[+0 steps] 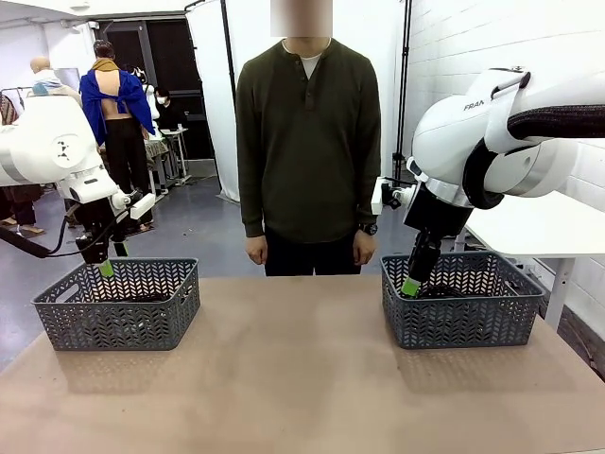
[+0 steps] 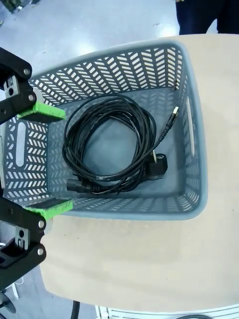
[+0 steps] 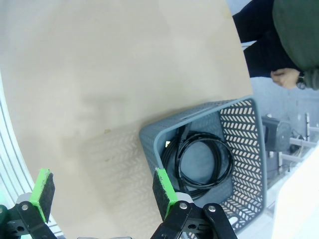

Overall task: Organize the cables according to human instructions.
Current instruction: Pick up a bundle of cables and place it in the basket indicated by the human.

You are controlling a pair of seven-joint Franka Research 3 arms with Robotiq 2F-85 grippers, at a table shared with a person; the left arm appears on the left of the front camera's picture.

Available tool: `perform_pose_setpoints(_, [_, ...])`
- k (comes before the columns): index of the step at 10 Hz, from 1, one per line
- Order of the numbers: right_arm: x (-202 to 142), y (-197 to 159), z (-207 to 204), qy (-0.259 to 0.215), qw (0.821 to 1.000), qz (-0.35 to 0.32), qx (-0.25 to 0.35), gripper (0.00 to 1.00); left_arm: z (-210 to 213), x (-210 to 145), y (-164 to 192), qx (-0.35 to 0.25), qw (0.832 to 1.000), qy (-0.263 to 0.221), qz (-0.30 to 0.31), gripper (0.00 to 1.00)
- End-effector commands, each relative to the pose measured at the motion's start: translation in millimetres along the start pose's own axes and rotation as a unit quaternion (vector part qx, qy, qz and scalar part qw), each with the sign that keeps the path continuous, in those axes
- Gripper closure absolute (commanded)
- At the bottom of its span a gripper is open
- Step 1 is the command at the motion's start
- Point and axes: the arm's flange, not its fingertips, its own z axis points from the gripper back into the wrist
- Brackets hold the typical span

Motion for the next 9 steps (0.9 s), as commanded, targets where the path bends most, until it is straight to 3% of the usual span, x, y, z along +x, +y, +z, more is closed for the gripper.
perform_pose_setpoints(1, [0.9, -0.8, -0.6, 0.003, 1.000, -0.001, -0.003, 0.00, 7.6, 4.5, 4.3, -0.009, 1.000, 0.013, 0.005, 0.00])
perform_pose_setpoints(3, [0.9, -0.8, -0.6, 0.003, 1.000, -0.001, -0.003, 0.00, 13.0, 6.9, 4.4, -0.013, 1.000, 0.015, 0.009, 0.00])
perform_pose_setpoints(4, [0.9, -0.8, -0.6, 0.003, 1.000, -0.001, -0.003, 0.00, 13.3, 8.1, 4.8, -0.025, 0.999, -0.009, 0.030, 0.00])
perform_pose_setpoints(5, [0.9, -0.8, -0.6, 0.003, 1.000, -0.001, -0.003, 0.00, 8.4, 4.6, 1.2, -0.006, 1.000, 0.001, -0.002, 0.00])
perform_pose_setpoints(9, [0.9, -0.8, -0.6, 0.003, 1.000, -0.001, -0.003, 0.00, 8.4, 4.6, 1.2, -0.006, 1.000, 0.001, -0.002, 0.00])
